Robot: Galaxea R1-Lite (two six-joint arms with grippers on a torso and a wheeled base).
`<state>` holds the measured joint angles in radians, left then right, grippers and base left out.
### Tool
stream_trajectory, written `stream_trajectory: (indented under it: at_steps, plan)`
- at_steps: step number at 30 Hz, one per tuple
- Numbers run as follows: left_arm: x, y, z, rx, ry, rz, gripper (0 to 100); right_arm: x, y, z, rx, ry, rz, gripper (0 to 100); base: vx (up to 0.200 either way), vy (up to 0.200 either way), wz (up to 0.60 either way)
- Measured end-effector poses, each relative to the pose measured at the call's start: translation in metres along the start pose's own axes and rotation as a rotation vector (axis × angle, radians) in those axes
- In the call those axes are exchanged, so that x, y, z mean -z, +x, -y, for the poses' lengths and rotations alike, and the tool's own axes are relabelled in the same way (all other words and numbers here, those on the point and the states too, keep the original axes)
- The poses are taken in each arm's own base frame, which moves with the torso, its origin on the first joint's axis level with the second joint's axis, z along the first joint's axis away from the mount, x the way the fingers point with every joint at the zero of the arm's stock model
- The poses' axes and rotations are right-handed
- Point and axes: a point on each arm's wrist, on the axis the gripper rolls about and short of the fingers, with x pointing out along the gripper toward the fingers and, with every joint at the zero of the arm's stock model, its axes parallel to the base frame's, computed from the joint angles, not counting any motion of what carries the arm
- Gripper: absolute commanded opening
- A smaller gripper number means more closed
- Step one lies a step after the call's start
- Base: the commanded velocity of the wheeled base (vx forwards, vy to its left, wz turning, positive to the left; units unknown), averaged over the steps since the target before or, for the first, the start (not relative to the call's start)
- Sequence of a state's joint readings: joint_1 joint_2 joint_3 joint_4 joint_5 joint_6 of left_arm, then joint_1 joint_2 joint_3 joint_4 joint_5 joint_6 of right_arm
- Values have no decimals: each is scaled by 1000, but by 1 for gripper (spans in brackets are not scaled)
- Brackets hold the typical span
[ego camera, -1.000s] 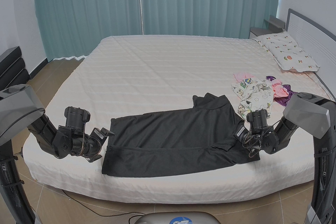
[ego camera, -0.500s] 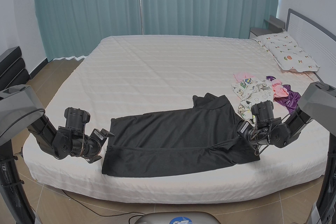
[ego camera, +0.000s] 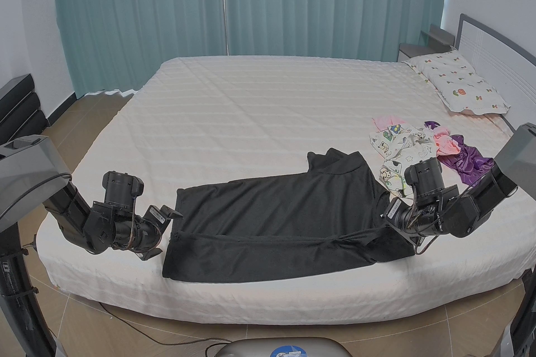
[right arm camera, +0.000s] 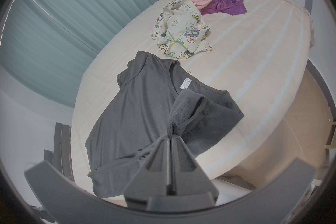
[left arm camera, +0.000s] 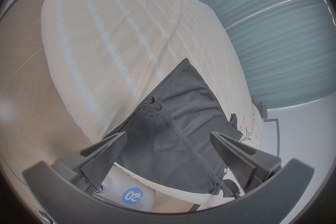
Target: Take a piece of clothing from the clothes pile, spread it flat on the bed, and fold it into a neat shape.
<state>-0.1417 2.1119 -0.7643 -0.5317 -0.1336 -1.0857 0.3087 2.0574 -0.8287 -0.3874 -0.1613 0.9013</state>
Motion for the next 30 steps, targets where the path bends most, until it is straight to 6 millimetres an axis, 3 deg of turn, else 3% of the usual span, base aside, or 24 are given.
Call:
stream_trajectory:
  at_steps: [3,4,14,20,30]
  plan:
    - [0,0,-1,-2,-1,-1,100,2,-5,3,8,-13,3,0,0,0,0]
    - [0,0,-1,-3,0,-1,100,2,-7,3,8,-16,2,100,0,0,0]
    - [1,0,-1,-4,-1,-2,100,25,-21,18,65,-82,-76,100,0,0,0]
    - [1,0,-3,-7,-1,-4,100,21,-20,23,68,-79,-76,100,0,0,0]
    - [2,-1,-2,-6,-3,-8,100,-2,15,26,25,-76,-72,100,0,0,0]
